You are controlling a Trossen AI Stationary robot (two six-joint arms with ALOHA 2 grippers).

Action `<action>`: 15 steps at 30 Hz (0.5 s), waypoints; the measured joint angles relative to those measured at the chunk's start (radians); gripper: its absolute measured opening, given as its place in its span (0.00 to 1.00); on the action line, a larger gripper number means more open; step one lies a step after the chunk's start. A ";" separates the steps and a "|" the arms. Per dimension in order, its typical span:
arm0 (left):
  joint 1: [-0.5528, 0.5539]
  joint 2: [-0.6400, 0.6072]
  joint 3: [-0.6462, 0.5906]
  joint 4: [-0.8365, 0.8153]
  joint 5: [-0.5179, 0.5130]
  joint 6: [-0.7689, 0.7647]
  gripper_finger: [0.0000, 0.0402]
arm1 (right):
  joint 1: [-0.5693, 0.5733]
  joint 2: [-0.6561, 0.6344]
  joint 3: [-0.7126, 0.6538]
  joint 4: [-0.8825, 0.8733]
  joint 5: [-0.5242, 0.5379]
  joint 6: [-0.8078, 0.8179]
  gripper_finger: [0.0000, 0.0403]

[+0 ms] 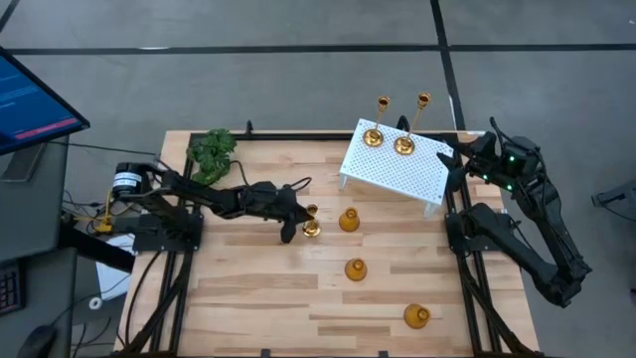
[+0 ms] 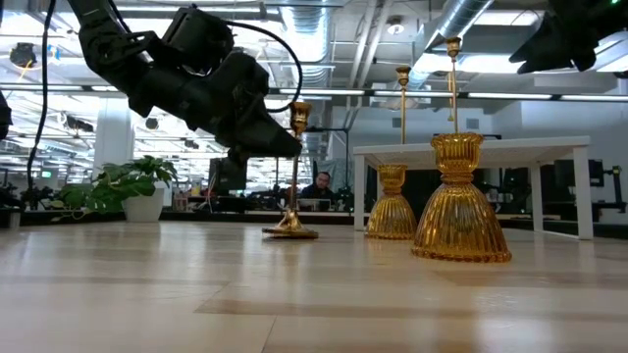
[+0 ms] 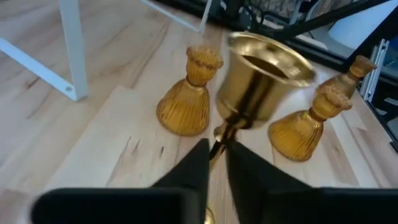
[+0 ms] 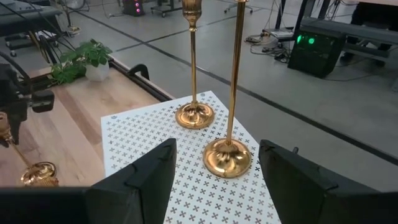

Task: Pick & Place candle stick holders
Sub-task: Put the gold candle holder on the shelf aligned with the other gold candle holders

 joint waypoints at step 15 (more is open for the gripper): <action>0.011 -0.139 0.000 0.059 -0.030 -0.010 0.03 | 0.002 0.000 0.000 -0.132 -0.126 -0.053 0.55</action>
